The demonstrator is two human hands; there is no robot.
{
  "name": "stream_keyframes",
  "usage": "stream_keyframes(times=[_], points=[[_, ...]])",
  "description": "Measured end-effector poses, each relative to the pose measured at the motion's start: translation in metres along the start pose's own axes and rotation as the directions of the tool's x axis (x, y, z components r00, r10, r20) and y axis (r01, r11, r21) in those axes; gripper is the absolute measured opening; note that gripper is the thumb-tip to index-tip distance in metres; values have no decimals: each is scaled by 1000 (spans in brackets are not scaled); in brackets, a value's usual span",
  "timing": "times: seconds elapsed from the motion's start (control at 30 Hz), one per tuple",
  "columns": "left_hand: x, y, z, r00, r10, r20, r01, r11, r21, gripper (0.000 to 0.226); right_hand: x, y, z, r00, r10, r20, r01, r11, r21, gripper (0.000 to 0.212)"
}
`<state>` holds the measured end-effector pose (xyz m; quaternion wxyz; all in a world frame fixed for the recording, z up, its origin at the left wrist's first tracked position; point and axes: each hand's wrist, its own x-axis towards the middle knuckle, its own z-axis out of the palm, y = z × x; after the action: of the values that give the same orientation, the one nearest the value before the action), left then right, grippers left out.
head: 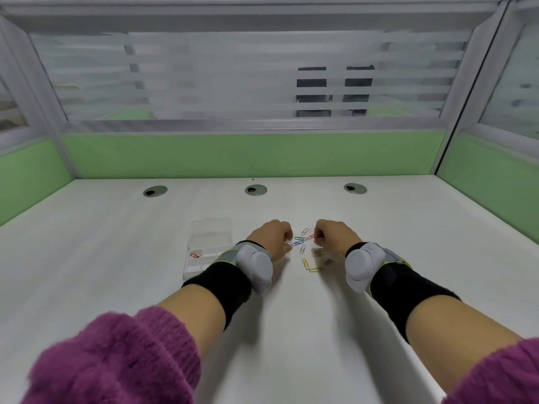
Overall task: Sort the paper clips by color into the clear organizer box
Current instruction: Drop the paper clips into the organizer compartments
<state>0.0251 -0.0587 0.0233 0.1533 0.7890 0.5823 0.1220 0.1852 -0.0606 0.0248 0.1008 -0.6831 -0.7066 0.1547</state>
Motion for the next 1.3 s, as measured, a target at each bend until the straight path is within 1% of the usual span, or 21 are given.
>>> stream_keyframes(times=[0.13,0.23,0.33,0.43,0.53,0.77,1.07,1.17,1.3], points=[[19,13,4,1000,13,24,-13,1000,22,26,9,13,-7,1000,-5,5,5,999,-36,12],[34,23,10,999,19,41,-21,999,37,26,18,20,-9,1000,-4,-8,4,999,-43,10],[45,30,15,999,22,44,-25,998,57,26,23,23,-10,1000,2,-8,-2,999,-40,19],[57,34,21,999,24,47,-28,996,80,27,28,28,-9,1000,5,-13,-5,1000,-27,22],[65,38,29,998,18,58,-25,993,114,27,31,33,-7,1000,8,-9,-8,1000,-19,22],[72,39,36,999,-11,34,6,988,153,25,28,36,-5,1000,11,-19,-11,1000,11,21],[68,40,38,995,-38,88,18,977,211,27,22,30,-5,1000,10,-5,-10,1000,9,22],[61,39,34,998,-17,55,6,981,195,26,20,25,-6,1000,9,2,-9,1000,9,23],[51,34,20,999,-12,37,7,991,133,23,21,16,-9,1000,-2,-2,2,1000,12,23]])
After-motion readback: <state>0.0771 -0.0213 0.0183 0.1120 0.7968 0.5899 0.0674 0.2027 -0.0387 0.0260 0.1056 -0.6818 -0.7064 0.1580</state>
